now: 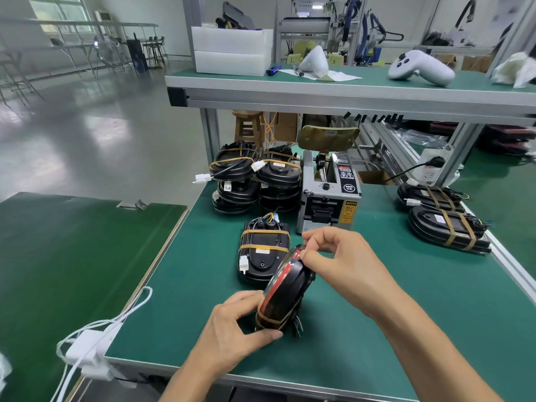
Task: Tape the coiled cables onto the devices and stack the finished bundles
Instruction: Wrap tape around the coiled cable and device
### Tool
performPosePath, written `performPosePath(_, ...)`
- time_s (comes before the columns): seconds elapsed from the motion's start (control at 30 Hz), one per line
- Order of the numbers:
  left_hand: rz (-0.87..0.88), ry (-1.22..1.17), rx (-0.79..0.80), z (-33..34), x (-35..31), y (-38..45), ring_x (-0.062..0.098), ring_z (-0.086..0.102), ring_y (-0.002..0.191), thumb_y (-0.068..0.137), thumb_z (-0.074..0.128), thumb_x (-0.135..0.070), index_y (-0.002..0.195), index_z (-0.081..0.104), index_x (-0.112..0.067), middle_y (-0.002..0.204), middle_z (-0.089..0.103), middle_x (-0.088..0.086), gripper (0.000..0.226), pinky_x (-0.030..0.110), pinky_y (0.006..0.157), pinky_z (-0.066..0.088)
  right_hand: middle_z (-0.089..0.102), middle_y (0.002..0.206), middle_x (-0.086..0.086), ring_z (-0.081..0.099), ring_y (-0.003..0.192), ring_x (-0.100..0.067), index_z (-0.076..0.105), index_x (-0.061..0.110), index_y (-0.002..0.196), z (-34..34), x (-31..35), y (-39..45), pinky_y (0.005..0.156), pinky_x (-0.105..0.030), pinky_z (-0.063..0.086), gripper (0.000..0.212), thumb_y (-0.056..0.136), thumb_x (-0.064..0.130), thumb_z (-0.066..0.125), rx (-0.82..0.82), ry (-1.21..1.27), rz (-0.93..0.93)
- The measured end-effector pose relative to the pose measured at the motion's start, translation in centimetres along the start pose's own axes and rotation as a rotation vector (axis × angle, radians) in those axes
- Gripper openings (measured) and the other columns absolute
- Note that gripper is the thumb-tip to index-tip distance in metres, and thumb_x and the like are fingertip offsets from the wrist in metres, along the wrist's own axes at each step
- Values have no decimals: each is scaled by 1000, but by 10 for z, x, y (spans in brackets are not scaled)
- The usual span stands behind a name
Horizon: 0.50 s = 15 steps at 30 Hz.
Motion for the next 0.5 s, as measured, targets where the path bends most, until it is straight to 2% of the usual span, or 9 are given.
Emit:
performPosePath(0.07,-5,3,0,0,1,0,9,64,132,77,91,-54,117,78,-48,133,71,-19,43,31,111,49,71,105,29,64,105,11,67,39,87,0,-4,0,92,-29,49,11,78,41,71,-9,41,12)
performPosePath(0.2,-4,7,5,1,0,0,10,63,133,77,91,-55,116,79,-47,133,71,-20,41,31,110,49,73,99,21,66,101,-1,67,43,93,7,-11,0,92,-36,53,19,75,39,68,4,161,70)
performPosePath(0.3,-1,13,-1,0,0,0,8,63,132,77,91,-53,114,79,-47,133,71,-20,39,25,111,47,74,93,15,63,84,-11,70,37,92,12,-12,2,80,-36,50,16,78,32,63,-22,214,91)
performPosePath(0.4,0,8,0,0,-1,0,8,64,132,76,92,-51,111,81,-45,132,71,-20,38,23,111,46,75,91,13,60,79,-8,72,31,90,9,-16,3,70,-26,45,24,95,13,58,-95,254,102)
performPosePath(0.5,-1,5,-3,0,0,0,8,64,131,77,93,-50,113,80,-45,132,71,-20,38,23,111,47,76,96,16,66,88,0,72,30,98,12,-12,0,80,-24,46,12,97,19,67,-59,286,60)
Point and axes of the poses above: each hand's wrist, its own y-axis towards the middle knuckle, its own z-axis out of the palm, x = y × z, the point moved 10 cm from there along y, towards the middle knuckle
